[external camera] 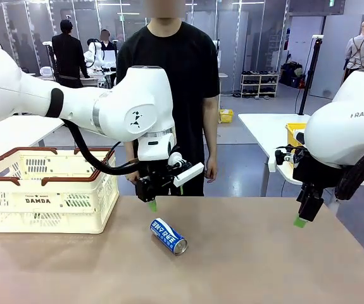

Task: Place the drinks into the Shopping basket.
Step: Pick up one drink and place it into the Shopping basket.

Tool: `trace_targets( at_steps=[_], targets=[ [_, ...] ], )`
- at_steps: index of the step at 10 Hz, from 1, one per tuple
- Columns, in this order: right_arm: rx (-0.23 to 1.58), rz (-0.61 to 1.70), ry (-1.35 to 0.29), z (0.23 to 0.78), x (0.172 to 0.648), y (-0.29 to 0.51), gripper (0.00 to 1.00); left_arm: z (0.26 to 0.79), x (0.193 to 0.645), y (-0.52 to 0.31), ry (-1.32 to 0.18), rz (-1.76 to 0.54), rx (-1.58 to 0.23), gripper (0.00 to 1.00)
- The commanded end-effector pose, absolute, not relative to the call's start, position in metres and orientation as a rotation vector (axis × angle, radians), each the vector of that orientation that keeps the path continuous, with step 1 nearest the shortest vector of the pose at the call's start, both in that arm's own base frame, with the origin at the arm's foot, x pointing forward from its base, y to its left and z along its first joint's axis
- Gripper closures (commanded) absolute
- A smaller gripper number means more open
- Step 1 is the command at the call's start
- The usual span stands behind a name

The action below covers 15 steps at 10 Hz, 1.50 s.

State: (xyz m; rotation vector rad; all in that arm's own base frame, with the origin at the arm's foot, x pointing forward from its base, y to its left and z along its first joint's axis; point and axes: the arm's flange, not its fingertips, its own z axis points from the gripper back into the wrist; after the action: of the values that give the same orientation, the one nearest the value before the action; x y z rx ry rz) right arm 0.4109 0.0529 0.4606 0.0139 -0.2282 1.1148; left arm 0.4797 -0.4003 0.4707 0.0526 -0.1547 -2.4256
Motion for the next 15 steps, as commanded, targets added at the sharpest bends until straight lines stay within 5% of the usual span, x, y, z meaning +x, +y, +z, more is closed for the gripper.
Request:
trace_targets(
  at_steps=[1,4,15],
  targets=[
    [0.014,1.115,-0.225,0.461,0.411,0.052,0.00,0.472,0.477,-0.399,-0.172,-2.426,0.036,0.00],
    [0.014,1.115,-0.225,0.461,0.411,0.052,0.00,0.471,0.479,-0.401,-0.157,-2.428,0.051,0.00],
    [0.014,1.115,-0.225,0.461,0.411,0.052,0.00,0.334,0.520,-0.409,-0.061,-2.358,-0.043,0.00]
  ],
)
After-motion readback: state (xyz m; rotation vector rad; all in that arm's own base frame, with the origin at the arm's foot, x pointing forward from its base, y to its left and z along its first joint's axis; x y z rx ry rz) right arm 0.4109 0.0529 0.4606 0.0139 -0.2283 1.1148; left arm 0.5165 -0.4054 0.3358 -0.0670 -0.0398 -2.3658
